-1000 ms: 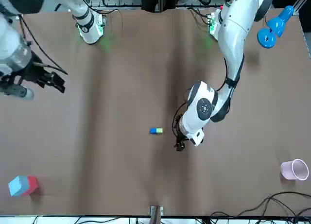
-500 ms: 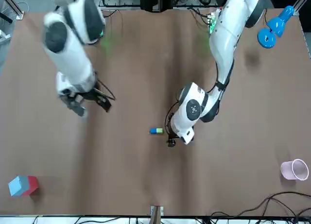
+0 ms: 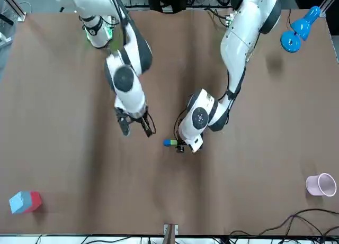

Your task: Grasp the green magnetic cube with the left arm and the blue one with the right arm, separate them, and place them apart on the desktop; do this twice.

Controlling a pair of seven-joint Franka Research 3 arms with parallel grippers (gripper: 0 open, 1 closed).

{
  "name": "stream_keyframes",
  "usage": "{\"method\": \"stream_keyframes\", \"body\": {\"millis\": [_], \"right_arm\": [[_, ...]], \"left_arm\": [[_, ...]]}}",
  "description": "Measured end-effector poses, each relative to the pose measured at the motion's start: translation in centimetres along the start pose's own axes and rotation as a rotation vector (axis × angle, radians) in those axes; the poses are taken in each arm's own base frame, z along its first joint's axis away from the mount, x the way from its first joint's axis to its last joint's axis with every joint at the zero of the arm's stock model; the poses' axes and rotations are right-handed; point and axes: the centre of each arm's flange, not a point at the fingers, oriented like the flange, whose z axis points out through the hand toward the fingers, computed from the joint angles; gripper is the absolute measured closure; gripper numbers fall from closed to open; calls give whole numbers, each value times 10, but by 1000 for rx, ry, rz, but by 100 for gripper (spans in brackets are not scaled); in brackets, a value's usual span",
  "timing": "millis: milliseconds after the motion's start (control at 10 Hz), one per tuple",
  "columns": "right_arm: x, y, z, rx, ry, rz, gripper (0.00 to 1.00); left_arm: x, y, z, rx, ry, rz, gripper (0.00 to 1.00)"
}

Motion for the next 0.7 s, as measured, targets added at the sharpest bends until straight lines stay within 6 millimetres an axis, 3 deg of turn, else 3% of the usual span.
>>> {"method": "stream_keyframes", "body": {"millis": [300,700], "right_arm": [[-1,-10,52,41,-103,177,4],[-14,-20,112,69,-112,383,5]], "left_arm": [[1,-1,5,6,3,-1,29],[8,2,13,-7,2,-3,29]]}}
